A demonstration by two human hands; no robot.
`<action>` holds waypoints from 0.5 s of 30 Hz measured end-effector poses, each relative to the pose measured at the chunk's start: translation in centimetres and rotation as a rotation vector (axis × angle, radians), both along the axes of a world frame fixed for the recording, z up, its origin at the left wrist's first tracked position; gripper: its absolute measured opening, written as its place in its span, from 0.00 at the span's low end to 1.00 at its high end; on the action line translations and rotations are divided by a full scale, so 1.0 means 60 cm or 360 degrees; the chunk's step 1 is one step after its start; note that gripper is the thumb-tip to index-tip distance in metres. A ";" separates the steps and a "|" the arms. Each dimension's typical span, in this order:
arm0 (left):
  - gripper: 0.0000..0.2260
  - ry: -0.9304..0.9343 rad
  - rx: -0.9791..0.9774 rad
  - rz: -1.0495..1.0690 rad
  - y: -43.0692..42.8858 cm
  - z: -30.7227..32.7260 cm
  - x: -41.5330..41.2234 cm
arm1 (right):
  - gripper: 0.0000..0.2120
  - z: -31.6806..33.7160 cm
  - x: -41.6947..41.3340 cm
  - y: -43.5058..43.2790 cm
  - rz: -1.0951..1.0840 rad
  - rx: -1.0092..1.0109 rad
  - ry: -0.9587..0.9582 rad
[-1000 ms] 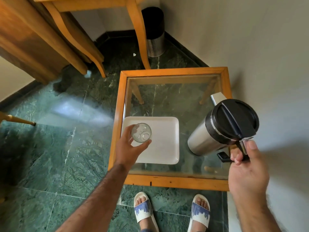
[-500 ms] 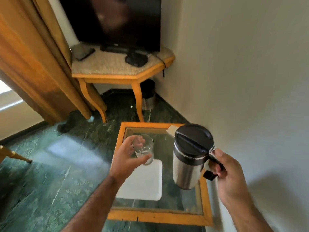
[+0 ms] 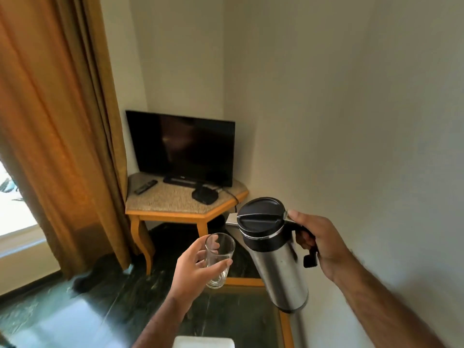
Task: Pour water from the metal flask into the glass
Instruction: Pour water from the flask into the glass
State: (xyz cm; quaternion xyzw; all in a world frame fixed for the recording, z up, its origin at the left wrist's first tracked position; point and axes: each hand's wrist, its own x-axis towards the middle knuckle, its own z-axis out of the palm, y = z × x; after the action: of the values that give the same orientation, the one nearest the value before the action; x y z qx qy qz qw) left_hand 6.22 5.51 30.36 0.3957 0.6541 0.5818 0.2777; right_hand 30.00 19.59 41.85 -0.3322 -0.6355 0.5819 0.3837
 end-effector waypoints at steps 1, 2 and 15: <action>0.33 0.0000 0.0025 0.0011 -0.002 0.020 -0.003 | 0.25 0.030 -0.007 0.004 0.0022 0.0022 -0.0042; 0.31 -0.0005 0.0047 0.0022 -0.005 0.038 -0.004 | 0.25 0.056 -0.013 0.007 0.0055 0.0043 -0.0079; 0.19 0.0053 0.0159 0.0134 -0.026 0.193 -0.012 | 0.24 0.312 -0.088 0.007 0.0506 0.0308 -0.0633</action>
State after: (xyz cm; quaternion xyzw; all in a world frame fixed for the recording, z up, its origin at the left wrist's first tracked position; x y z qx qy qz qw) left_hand 5.52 3.96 41.94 0.3909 0.6448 0.6182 0.2219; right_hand 24.71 20.00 60.56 -0.2979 -0.7951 0.4947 0.1852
